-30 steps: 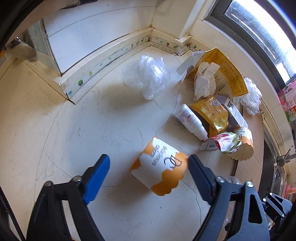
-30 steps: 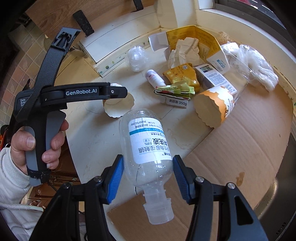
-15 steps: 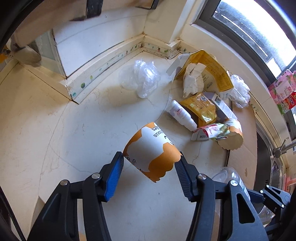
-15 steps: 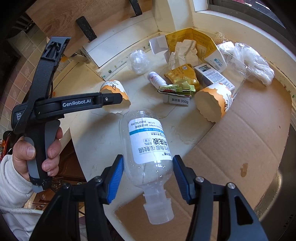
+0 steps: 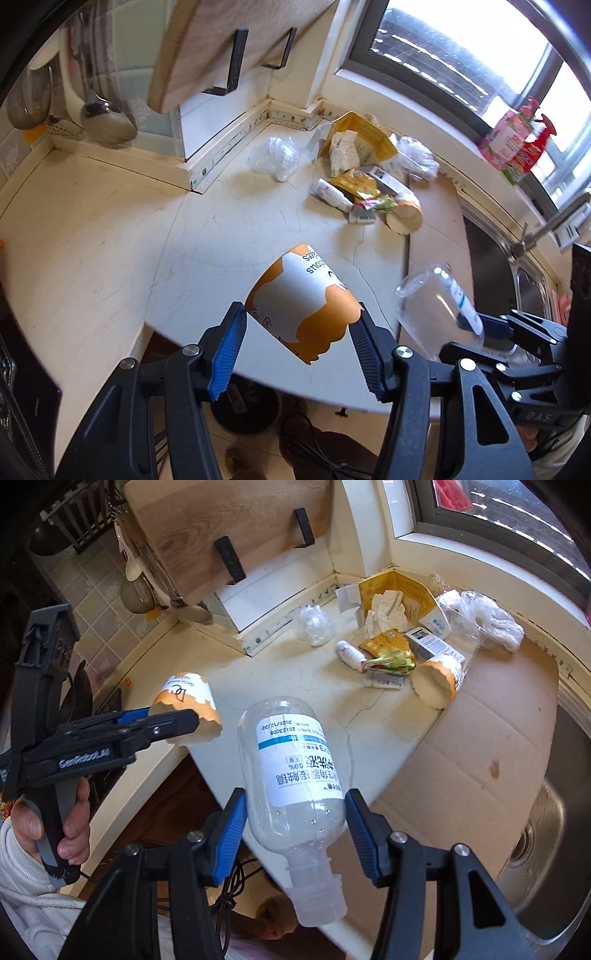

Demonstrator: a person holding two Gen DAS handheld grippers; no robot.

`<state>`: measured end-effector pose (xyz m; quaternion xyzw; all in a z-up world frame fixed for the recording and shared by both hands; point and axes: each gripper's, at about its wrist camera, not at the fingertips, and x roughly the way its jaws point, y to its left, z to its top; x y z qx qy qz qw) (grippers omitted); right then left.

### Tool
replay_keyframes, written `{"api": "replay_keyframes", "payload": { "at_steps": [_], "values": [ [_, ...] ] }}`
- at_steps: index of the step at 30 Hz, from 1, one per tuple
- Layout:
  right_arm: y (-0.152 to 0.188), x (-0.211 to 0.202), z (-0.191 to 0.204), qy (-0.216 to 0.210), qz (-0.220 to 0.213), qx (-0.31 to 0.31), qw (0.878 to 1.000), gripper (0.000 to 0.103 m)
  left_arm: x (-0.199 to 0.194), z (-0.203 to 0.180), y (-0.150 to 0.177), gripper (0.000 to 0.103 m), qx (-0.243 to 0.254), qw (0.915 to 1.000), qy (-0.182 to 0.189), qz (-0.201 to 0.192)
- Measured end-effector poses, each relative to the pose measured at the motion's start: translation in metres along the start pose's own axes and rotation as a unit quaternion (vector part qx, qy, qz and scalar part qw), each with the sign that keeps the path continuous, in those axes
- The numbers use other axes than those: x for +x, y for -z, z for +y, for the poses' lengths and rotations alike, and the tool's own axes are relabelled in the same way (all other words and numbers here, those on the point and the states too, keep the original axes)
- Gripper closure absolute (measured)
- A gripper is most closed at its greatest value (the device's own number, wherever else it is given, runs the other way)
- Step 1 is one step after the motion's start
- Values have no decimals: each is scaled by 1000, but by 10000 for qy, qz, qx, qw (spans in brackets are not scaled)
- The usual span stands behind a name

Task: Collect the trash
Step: 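Lower both held items over the floor bin and open both tools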

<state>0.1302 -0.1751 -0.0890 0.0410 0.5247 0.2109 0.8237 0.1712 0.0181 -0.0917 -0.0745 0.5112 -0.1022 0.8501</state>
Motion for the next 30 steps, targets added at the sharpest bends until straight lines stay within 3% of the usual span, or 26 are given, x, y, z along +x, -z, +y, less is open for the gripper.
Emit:
{"api": "replay_keyframes", "payload": {
  "at_steps": [9,17,23,30],
  "values": [
    [78,-3,77,100,-65,623,9980,49,-64,27,76,46,468,9986,180,-167],
    [145,4,116,226,192,1279,9913,49,-84,43,138,46,760,9965,347,25],
    [171,8,126,364,417,1419,9883,49,-75,46,169,46,884,9948,437,261],
    [190,47,107,361,816,1822,9792,48,-28,51,202,45,826,9926,322,830]
  ]
}}
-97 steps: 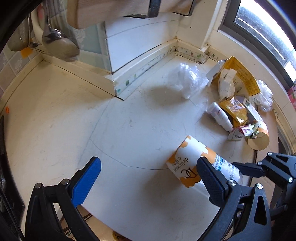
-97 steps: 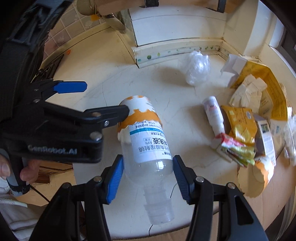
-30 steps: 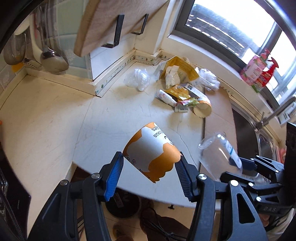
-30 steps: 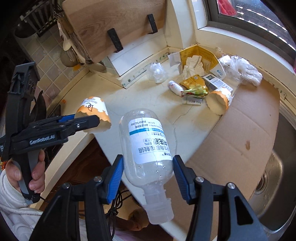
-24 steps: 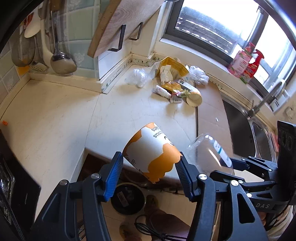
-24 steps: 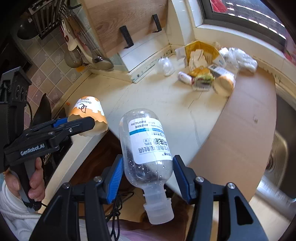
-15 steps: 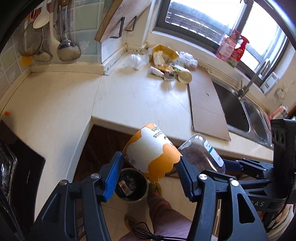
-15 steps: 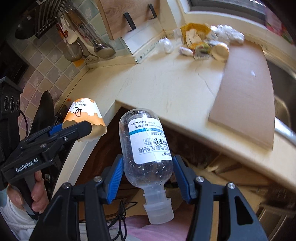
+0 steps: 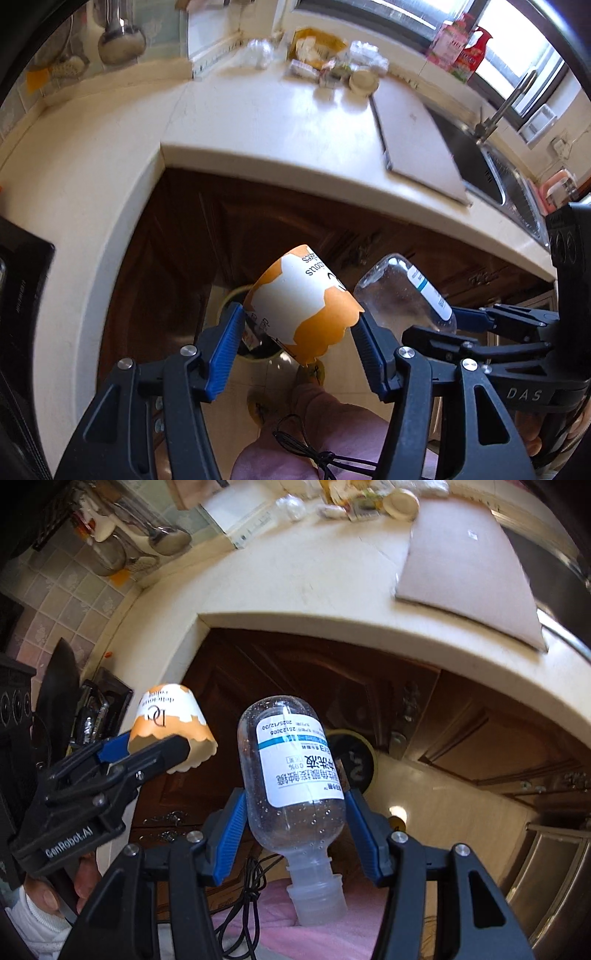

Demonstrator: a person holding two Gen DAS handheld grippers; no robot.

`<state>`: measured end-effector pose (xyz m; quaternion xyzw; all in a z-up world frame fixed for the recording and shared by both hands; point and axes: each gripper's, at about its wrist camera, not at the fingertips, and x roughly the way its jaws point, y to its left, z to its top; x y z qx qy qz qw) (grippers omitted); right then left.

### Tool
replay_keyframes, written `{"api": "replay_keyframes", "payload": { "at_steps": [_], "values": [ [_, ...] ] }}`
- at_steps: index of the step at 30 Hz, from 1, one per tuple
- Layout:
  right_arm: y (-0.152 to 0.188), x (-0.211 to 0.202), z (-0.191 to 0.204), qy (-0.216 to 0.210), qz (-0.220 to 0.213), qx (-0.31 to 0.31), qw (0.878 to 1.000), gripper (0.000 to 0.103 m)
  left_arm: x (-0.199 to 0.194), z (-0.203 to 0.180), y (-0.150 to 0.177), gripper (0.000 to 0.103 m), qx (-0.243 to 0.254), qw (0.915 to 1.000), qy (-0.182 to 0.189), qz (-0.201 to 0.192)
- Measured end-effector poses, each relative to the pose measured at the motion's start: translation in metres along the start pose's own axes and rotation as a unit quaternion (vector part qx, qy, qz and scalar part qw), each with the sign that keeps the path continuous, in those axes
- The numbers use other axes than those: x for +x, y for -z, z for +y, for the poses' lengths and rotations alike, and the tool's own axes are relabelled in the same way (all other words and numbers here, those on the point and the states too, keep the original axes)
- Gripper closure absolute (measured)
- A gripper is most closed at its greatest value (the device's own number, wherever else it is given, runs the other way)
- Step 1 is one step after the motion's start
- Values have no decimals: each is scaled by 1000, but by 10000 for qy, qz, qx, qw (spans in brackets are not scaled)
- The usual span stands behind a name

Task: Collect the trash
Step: 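Lower both held items over the floor bin and open both tools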

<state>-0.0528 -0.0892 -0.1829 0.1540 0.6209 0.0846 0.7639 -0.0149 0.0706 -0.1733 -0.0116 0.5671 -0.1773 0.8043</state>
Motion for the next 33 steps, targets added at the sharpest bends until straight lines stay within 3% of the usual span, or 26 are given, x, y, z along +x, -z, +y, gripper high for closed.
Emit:
{"api": "replay_keyframes", "payload": {
  "at_steps": [8,15,20,25,28,33],
  "values": [
    [12,141,-61,-133,948,980,9906,48,125,34,45,44,-399,9959,-50,808],
    [31,282,-114,6,1439,1566,9771,47,264,80,83,44,-565,9888,-307,1347],
    [35,370,-132,148,1640,1762,9705,47,341,112,89,37,-735,9855,-188,1519],
    [24,423,-141,260,1602,1932,9676,45,392,136,88,31,-809,9830,-137,1640],
    [18,436,-150,311,1557,2037,9661,45,401,147,91,20,-878,9820,-161,1662],
    [12,441,-148,310,1467,2093,9663,44,405,154,97,19,-885,9799,-291,1765]
  ]
}}
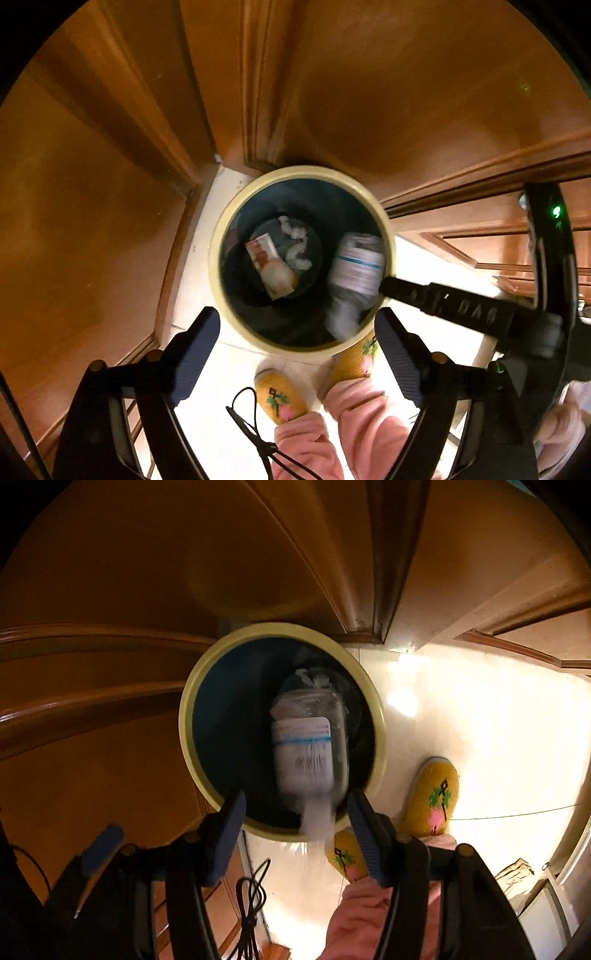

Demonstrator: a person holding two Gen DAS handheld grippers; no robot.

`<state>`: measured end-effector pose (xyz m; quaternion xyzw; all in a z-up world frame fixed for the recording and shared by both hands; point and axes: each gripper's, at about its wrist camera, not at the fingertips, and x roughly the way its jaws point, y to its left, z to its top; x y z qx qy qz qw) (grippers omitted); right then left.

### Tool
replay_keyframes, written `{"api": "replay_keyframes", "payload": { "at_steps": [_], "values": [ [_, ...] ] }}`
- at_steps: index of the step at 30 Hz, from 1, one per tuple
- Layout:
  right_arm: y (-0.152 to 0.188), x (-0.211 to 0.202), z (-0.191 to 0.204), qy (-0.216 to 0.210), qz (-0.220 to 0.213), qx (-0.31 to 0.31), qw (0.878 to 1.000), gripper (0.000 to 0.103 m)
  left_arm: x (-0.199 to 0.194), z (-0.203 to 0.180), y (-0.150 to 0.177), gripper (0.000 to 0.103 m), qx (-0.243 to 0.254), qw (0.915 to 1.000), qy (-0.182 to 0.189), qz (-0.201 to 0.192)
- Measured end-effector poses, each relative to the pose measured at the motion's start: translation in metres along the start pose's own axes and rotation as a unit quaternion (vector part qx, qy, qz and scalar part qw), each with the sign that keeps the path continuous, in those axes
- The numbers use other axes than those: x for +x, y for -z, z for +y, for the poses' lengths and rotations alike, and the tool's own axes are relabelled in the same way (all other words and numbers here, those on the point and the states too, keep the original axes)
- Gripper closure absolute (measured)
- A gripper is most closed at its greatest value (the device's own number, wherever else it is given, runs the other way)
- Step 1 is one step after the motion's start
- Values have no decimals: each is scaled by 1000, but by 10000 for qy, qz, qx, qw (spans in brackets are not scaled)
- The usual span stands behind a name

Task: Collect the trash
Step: 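Lower both held items over the floor bin and open both tools, then lift both empty tools away from the bin up to the counter trash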

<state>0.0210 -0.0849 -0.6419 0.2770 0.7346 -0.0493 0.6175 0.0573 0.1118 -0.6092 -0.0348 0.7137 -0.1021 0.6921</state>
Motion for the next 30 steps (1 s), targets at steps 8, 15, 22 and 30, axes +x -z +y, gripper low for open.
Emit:
{"api": "replay_keyframes", "payload": {
  "at_steps": [8,15,22,30],
  "values": [
    [15,-20,7,153,-70,-290,9994,42,-27,0,11,19,35,9999,-69,-149],
    [44,-70,12,59,-19,-189,9998,42,-78,-20,25,19,66,9998,9,-201],
    [73,-157,42,-158,-299,-638,9974,42,-174,-52,34,19,335,9982,-86,-498],
    [106,-294,64,-413,-968,-1100,9883,42,-309,-91,42,19,677,9908,-8,-1176]
  ]
}}
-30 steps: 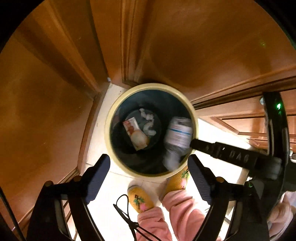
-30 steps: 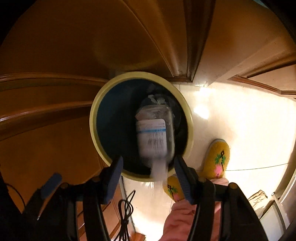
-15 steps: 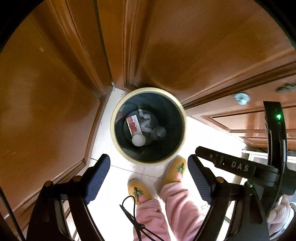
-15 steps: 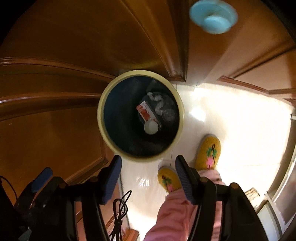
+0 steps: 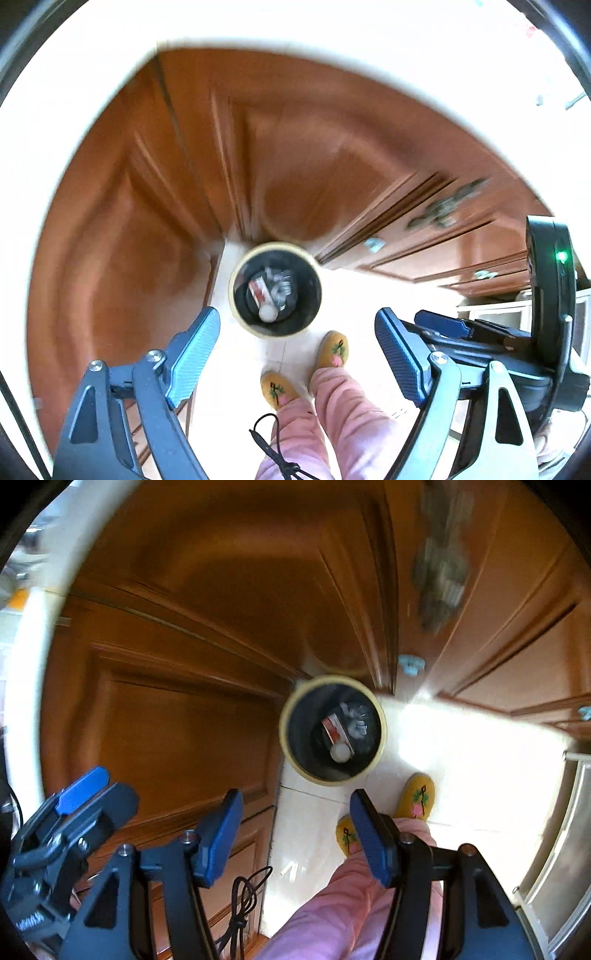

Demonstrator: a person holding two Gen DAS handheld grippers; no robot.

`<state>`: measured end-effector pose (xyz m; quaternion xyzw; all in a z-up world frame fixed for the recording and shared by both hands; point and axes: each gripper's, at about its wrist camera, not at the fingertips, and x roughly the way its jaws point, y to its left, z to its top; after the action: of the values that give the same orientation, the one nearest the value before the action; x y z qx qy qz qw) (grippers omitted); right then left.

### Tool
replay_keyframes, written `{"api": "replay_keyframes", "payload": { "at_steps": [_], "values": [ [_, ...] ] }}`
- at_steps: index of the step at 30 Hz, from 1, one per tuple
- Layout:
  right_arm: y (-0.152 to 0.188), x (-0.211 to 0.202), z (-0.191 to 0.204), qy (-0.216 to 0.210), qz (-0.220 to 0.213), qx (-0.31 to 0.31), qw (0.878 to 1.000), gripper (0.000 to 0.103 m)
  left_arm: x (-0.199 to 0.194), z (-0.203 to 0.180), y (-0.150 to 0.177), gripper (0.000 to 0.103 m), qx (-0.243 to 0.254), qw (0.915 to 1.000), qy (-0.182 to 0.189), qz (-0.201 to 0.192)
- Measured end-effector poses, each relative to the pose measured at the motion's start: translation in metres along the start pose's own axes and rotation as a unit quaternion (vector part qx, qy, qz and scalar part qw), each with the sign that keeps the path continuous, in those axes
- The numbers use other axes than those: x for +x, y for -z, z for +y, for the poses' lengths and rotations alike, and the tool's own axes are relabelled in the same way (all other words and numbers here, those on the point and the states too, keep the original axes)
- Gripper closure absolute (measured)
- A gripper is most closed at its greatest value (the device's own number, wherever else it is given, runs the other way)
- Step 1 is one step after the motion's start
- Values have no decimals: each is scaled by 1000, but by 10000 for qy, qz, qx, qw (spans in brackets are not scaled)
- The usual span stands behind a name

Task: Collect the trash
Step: 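Lift both empty tools away from the bin up to the counter trash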

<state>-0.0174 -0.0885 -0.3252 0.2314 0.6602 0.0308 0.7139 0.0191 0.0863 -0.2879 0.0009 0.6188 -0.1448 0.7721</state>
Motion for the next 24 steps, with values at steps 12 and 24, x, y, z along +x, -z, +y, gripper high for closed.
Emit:
{"api": "replay_keyframes", "payload": {
  "at_steps": [12,24],
  "values": [
    [9,-173,45,41,-1744,-550,9831,42,-163,-62,-41,16,785,9863,230,-1432],
    [-11,-300,53,-50,-3094,-348,9503,42,-269,-112,-78,2,1480,9392,30,-3100]
  ]
}}
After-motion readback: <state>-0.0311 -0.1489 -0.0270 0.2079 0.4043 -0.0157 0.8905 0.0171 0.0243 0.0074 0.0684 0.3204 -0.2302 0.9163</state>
